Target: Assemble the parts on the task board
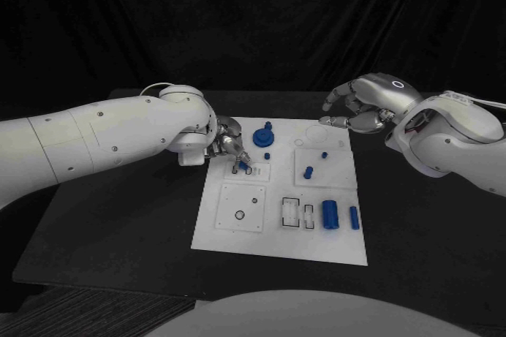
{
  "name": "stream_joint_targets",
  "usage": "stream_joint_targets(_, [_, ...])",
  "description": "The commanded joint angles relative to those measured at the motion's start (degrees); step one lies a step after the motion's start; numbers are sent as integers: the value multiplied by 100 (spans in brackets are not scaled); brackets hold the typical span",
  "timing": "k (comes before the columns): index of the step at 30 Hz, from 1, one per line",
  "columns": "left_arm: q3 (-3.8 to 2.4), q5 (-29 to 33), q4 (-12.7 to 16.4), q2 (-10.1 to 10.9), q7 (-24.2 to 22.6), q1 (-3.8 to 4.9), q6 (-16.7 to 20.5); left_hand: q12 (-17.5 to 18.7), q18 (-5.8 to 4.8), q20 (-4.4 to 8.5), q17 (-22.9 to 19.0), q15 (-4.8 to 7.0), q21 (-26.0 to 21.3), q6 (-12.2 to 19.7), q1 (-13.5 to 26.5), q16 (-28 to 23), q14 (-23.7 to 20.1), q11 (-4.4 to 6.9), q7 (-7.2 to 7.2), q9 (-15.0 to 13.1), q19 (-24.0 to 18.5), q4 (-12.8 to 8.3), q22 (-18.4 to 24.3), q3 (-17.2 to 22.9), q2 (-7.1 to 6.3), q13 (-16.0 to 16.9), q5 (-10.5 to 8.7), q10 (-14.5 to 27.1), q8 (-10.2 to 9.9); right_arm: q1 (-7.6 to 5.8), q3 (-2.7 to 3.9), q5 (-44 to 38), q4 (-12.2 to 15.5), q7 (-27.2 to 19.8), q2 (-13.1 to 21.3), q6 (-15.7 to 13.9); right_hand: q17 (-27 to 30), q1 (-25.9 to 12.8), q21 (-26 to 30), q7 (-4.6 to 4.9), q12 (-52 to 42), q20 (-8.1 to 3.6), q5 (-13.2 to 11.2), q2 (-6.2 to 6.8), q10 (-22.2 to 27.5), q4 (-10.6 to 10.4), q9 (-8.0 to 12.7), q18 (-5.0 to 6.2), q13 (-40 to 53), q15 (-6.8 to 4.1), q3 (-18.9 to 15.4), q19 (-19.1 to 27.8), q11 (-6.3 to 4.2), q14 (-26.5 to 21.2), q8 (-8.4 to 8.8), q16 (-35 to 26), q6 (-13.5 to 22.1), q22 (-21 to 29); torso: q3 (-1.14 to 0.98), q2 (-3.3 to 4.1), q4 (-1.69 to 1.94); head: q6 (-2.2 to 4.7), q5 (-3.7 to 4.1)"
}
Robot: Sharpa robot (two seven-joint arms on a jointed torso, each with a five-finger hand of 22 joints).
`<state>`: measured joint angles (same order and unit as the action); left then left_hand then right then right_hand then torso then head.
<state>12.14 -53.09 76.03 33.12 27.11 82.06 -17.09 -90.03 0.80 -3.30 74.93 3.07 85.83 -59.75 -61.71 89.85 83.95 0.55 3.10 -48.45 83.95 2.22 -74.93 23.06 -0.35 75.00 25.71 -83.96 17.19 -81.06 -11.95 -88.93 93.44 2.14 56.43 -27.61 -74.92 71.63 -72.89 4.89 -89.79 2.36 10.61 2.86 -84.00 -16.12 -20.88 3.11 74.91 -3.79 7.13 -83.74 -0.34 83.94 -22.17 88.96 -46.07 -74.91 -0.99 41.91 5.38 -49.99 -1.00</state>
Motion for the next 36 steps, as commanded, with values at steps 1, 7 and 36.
stream_joint_targets(1, [-3, 27, 25, 18, 55, -7, -50, 3, 95, 17, 1507, 29, -19, 2, 49, 15, 605, 41, -51, -11, 46, -440, -1034, 484, 7, 1500, -35, -604, 1, 15, 4, -9, -12, 132, -4, 66, -1375, 80, 41, -10, -21, 9, 42, -2, -600, 43, -6, 62, 1509, -12, -3, 45, -8, 565, -32, -38, -34, -1012, 3, 7, 0, -1, -10])
stream_joint_targets(7, [-3, 27, 41, 55, 136, -8, -15, 3, 92, 17, 1507, 30, -12, -19, 75, 15, 605, 43, -55, -21, 57, -430, -1044, 499, 12, 1500, -41, -604, 4, 16, 4, -9, -24, 134, -11, 74, -1363, 101, 72, -9, -21, 10, 63, -7, -600, 49, -6, 68, 1509, -11, -3, 58, -8, 561, -31, -51, -29, -1004, -3, 5, -6, -1, -15])
stream_joint_targets(36, [-3, 28, 190, 126, 333, -15, 288, 3, 80, 52, 1507, 75, 12, -222, 275, 15, 605, 94, -105, 26, 111, -442, -1086, 667, -41, 1500, -10, -604, -91, 68, 4, -9, -66, 133, -26, 91, -1353, 128, 86, -7, -21, 11, 122, -7, -600, 56, -4, 70, 1509, -10, -8, 65, -7, 558, -27, -62, -21, -1001, 3, 1, -14, -1, -16])
